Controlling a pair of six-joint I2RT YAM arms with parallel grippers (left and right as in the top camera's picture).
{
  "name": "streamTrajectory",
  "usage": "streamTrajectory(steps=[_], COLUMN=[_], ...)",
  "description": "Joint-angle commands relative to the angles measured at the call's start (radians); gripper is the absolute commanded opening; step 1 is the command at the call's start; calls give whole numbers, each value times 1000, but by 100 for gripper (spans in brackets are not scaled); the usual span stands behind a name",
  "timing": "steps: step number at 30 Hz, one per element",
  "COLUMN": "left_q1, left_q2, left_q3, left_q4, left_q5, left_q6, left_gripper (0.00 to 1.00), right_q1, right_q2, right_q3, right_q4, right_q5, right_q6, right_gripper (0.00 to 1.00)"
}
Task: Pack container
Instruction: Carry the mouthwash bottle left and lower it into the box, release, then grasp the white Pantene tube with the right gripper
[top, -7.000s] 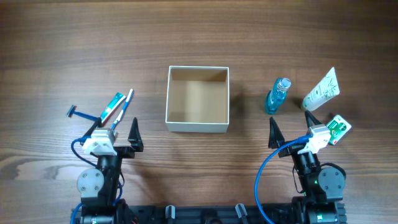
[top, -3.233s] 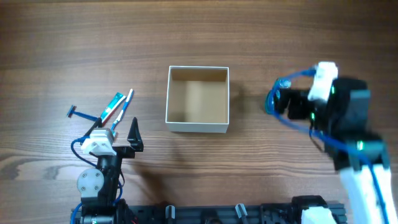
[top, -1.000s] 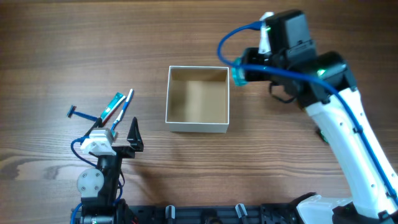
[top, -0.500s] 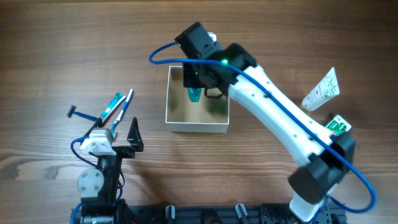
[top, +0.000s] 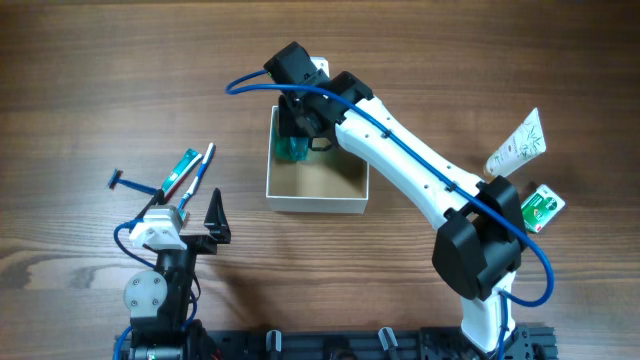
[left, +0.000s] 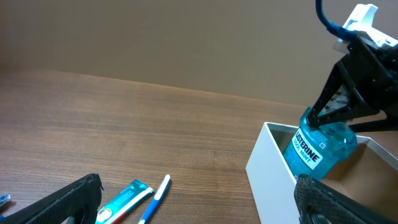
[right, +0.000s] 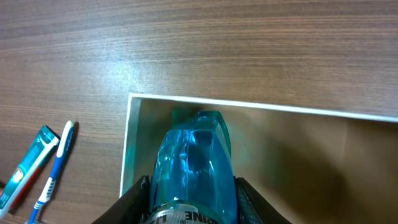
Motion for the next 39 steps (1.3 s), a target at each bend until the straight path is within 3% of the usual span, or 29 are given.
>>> streamTrajectory(steps=[1, 4, 6, 8, 15, 17, 22, 27, 33, 39], left_q1=[5, 5, 5, 5, 5, 5, 5, 5, 5, 5], left_q2=[-7, -7, -7, -7, -7, -7, -7, -7, -7, -7], left_q3=[-9, -9, -9, -9, -9, -9, -9, -9, -9, -9], left_q4=[2, 2, 2, 2, 2, 2, 2, 2, 2, 2], left_q5=[-5, -5, -5, -5, -6, -6, -6, -6, -6, -6], left_q6=[-10, -11, -11, -10, -10, -10, -10, -10, -10, -10], left_gripper=[100, 100, 100, 100, 100, 100, 100, 100, 100, 100], right_q1=[-3, -3, -3, -3, -3, -2, -2, -78, -361, -737], right_q2=[21, 24, 24, 24, 24, 22, -32, -257, -516, -571], right_q3=[43, 43, 43, 43, 43, 43, 43, 43, 43, 27], right_q4=[21, 27, 31, 31, 19, 5, -71, -111, -315, -494], right_q5=[4, 8, 6, -9, -8, -8, -8, 34, 34, -16], right_q6=[18, 11, 10, -10, -17, -28, -83, -102, -156, -492], right_gripper=[4, 6, 29, 46, 87, 93, 100, 100, 100, 100])
